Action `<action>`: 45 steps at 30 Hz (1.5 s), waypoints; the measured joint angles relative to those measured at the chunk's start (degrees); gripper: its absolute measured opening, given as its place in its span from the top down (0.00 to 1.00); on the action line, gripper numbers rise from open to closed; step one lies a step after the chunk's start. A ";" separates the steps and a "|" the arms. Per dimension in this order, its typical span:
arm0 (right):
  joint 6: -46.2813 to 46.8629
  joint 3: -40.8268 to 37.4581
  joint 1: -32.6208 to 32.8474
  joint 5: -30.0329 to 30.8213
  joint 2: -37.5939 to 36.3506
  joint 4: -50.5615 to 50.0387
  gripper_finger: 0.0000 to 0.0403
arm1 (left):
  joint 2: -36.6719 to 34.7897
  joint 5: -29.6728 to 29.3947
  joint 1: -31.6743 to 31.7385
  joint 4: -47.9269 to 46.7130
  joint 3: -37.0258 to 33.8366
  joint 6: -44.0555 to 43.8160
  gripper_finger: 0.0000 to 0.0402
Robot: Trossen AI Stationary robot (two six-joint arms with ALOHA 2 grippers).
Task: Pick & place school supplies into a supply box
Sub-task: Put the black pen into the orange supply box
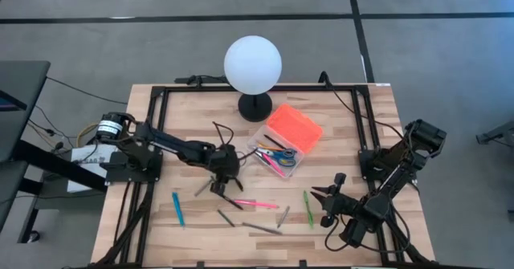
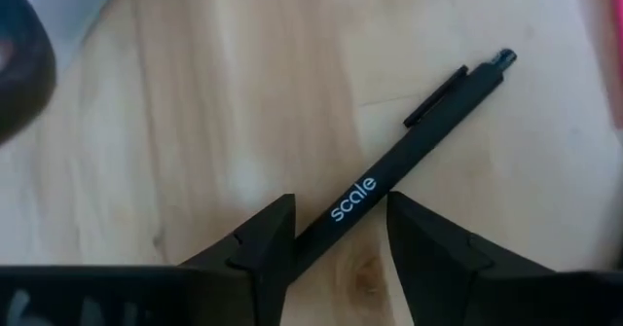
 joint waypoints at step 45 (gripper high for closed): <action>1.49 -1.62 -0.13 0.07 0.00 0.48 0.83 | 0.73 -16.86 0.37 11.75 16.12 21.14 0.94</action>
